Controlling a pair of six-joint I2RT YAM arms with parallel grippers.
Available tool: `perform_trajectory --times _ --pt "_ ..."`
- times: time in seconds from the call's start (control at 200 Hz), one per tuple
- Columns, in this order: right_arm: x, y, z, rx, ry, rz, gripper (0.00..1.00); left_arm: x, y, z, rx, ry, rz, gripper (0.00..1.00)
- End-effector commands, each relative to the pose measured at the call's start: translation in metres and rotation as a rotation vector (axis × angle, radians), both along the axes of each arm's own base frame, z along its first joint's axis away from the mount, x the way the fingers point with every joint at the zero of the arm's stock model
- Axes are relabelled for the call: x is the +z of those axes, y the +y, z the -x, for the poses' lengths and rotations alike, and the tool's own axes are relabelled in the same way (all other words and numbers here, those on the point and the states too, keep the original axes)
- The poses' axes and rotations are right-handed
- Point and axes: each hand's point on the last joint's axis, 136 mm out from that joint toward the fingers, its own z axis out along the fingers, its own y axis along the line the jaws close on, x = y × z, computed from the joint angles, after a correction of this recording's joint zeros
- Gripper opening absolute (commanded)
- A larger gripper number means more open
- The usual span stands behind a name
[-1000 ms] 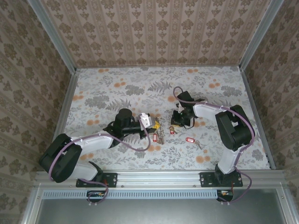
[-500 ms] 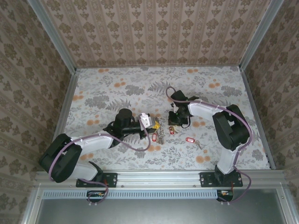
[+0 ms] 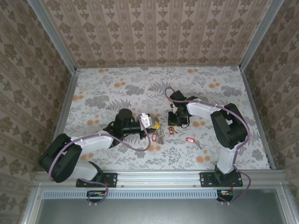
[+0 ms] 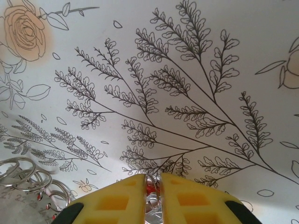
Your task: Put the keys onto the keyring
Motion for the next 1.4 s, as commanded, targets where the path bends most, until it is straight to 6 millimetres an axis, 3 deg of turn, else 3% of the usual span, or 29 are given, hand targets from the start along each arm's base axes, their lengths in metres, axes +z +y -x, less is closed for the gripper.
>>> perform_trajectory --times 0.0,0.445,0.715,0.94,1.14,1.255,1.395 --pt "0.002 0.0 -0.002 0.008 -0.002 0.018 0.16 0.007 -0.004 -0.001 -0.022 -0.007 0.022 0.0" --pt "0.0 0.002 -0.001 0.016 0.006 0.01 0.1 0.007 -0.005 0.0 -0.027 -0.001 0.024 0.0" --pt "0.026 -0.007 0.001 0.061 -0.115 0.008 0.06 0.007 -0.004 -0.001 -0.019 0.004 0.029 0.0" --pt "0.081 0.0 0.004 0.25 -0.45 -0.113 0.01 0.009 -0.003 -0.002 -0.006 0.005 0.041 0.0" --pt "0.145 0.023 0.039 0.561 -0.891 -0.325 0.0 0.012 -0.004 -0.002 -0.012 0.011 0.072 0.0" --pt "0.164 0.033 0.066 0.743 -1.072 -0.414 0.0 0.014 -0.006 -0.001 -0.016 0.017 0.094 0.0" --pt "0.176 0.039 0.072 0.8 -1.103 -0.456 0.0 0.015 -0.008 -0.001 -0.027 0.023 0.108 0.0"
